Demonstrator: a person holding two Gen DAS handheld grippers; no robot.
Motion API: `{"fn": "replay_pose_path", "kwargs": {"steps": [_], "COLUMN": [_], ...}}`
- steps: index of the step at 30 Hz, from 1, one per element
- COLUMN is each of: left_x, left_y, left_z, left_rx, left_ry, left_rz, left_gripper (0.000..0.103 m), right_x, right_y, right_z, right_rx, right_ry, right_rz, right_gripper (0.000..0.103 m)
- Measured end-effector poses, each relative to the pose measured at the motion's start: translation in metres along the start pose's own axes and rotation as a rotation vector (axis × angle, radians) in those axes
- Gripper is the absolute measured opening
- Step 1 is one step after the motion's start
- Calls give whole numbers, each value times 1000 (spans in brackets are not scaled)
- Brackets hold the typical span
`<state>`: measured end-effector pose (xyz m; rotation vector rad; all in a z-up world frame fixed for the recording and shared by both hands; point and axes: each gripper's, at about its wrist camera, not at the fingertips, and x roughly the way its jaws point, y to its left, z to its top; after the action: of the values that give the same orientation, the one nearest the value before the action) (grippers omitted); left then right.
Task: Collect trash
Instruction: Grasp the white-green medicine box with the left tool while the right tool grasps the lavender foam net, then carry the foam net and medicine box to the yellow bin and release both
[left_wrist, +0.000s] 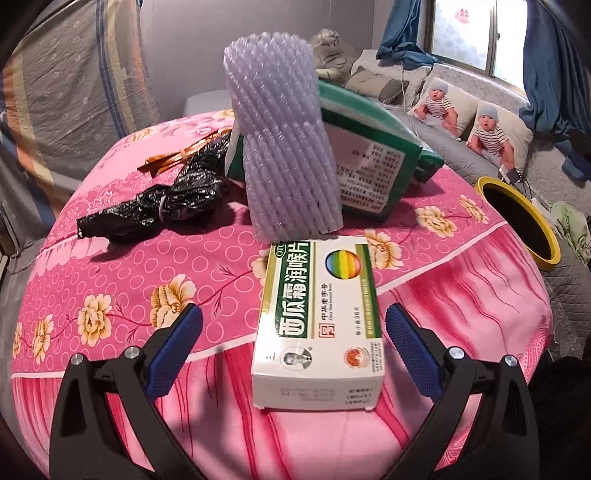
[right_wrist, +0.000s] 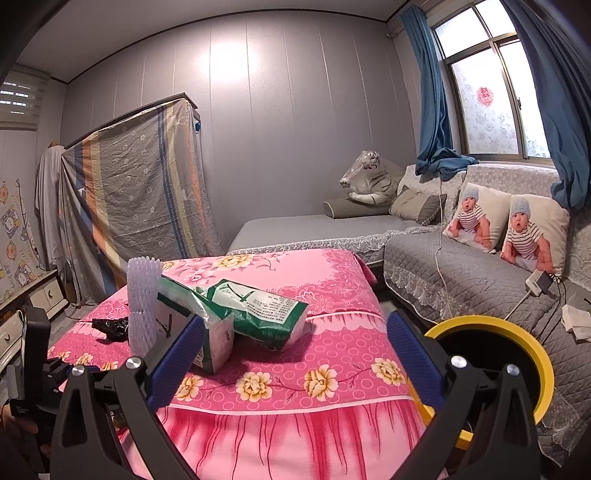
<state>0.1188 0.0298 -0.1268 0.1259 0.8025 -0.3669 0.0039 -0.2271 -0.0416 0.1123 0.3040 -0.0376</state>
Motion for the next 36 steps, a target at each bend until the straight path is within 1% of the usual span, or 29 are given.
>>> {"fn": "replay_pose_path", "kwargs": {"steps": [4,5,7,8,9,11,13,15,18,21,23,24,25,27,30,31,32,33,36], "left_x": [13,16,19,21,24,25,21,12,-7,-26,-38,-44,-49,-57,-75,-82,-88,-91,-97], "left_y": [3,5,7,7,8,9,9,9,12,19,24,26,29,33,43,47,51,53,58], "left_z": [0,1,2,2,3,2,2,1,-3,-12,-22,-28,-34,-47,-66,-71,-74,-75,-73], "left_rx": [-4,-11,-19,-23,-27,-29,-28,-24,-35,-77,-124,-152,-179,-227,-300,-325,-341,-349,-376], "left_ry": [23,29,37,43,48,40,26,-11,-56,-96,-117,-130,-141,-160,-215,-238,-261,-277,-319], "left_rz": [3,-4,-27,-33,-30,-21,-24,-27,-36,-51,-54,-59,-63,-67,-58,-33,5,21,27], "left_gripper": [94,92,77,67,62,62,62,62,62,62,62,62,62,62,62,62,62,62,62], "right_x": [3,3,3,3,3,7,14,26,43,70,77,81,85,94,103,108,111,117,133], "right_y": [4,4,6,6,6,4,10,25,47,74,90,98,104,113,124,129,133,139,154], "right_z": [-3,-2,-1,0,1,8,14,21,23,22,17,16,15,14,10,7,5,4,3], "right_rx": [-14,-17,-23,-24,-23,-5,-16,-83,-159,-241,-270,-280,-274,-242,-234,-229,-226,-223,-196], "right_ry": [10,7,0,-3,-1,33,81,141,199,247,241,249,272,325,374,386,397,409,440], "right_rz": [12,15,21,27,36,122,217,303,369,428,459,496,549,617,646,648,645,634,610], "right_gripper": [95,95,95,95,95,95,95,95,95,95,95,95,95,95,95,95,95,95,95]}}
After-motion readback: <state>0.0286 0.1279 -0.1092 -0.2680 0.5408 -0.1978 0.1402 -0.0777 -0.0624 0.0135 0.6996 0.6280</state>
